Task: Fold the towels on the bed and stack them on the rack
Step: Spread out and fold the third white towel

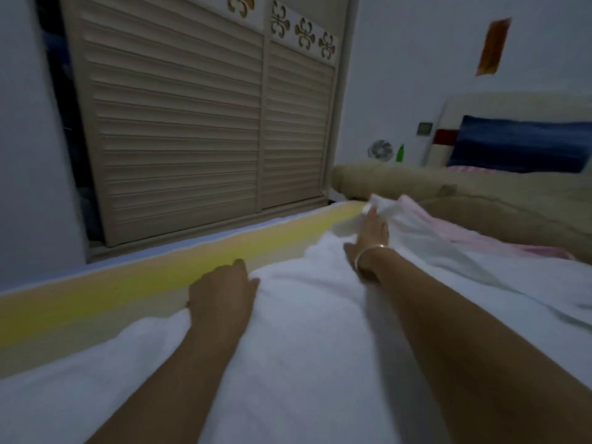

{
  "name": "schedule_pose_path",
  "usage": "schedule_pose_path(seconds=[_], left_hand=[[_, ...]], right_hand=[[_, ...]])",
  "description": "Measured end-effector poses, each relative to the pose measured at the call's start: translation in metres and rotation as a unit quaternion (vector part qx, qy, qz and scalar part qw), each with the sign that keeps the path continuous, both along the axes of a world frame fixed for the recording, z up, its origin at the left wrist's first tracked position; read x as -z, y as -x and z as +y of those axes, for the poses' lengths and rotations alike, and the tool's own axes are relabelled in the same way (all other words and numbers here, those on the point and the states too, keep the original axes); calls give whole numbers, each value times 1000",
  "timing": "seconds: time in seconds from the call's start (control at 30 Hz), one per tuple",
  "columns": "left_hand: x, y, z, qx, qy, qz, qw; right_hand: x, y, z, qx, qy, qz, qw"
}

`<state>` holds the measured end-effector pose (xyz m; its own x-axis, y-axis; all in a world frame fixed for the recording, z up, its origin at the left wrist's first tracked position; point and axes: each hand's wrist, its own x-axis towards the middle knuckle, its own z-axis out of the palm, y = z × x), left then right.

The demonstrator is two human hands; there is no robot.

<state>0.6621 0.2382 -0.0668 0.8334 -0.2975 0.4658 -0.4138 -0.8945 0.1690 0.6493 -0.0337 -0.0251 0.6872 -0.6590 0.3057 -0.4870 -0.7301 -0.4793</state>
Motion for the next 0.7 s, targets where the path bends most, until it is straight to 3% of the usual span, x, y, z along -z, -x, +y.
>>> schedule_pose_path(seconds=[0.1,0.27,0.33,0.47,0.53,0.7], left_hand=[[4,-7,-2,21,5,6,1000],[6,-13,5,20,8,22,1000],[3,-13,6,29,12,42,999],[-2,-6,12,40,18,70,997],[0,1,17,38,13,74,996],[-4,25,19,27,-111,89,990]], right_hand=[[62,1,-8,-8,19,31,999],[60,-7,-16,-18,-38,-98,994],[62,0,-10,-3,-42,-97,994],[57,10,9,62,83,-52,993],[57,17,18,63,96,-44,992],[39,68,75,-117,121,91,982]])
